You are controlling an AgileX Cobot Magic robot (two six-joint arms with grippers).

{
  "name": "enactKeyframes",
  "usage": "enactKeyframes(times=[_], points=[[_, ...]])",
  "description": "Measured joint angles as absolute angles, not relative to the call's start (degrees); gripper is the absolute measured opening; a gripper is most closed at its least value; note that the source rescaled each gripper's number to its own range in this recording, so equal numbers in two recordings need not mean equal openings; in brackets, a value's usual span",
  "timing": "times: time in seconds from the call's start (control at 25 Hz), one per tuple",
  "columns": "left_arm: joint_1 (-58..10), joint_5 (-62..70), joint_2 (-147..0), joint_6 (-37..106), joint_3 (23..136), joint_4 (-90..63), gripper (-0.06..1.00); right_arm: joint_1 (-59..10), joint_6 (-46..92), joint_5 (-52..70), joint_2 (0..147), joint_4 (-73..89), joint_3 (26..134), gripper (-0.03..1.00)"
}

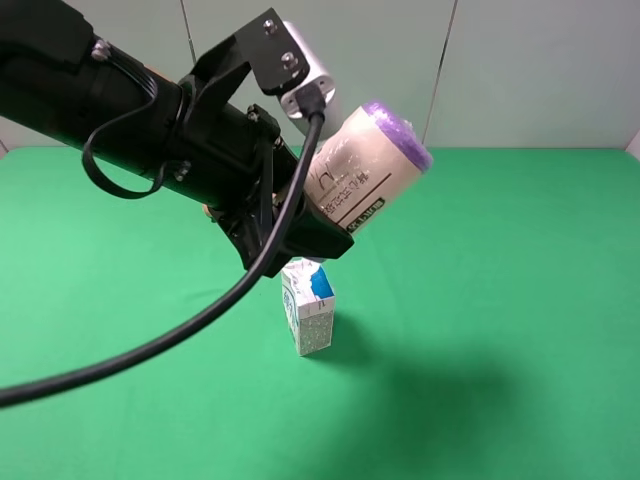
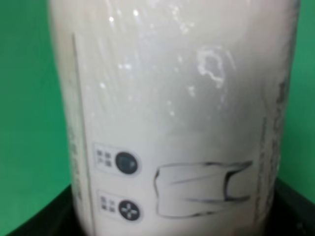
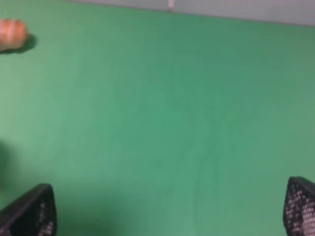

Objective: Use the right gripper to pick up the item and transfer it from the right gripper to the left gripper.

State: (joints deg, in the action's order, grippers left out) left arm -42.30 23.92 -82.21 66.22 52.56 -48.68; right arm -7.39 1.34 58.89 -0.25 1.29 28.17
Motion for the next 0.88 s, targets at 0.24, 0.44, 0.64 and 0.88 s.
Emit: enactKeyframes(times=[0.24, 0.44, 0.64, 0.88], points=[[-41.2, 24.2, -81.5, 54.6, 52.5, -44.0, 0.00, -4.7, 1.1, 58.8, -0.3, 1.3, 28.2, 1.00], [-37.6, 27.4, -78.7, 37.8, 52.5, -30.8, 0.00, -4.7, 1.1, 58.7, -0.3, 1.3, 28.2, 1.00], [-33.3, 35.7, -75.8, 18.1, 52.5, -13.8, 0.00, -4.7, 1.1, 58.7, -0.3, 1.3, 28.2, 1.00], [-27.9, 41.0, -74.6, 4.3, 52.4, -2.2, 0.00, -4.7, 1.1, 58.7, -0.3, 1.3, 28.2, 1.00]])
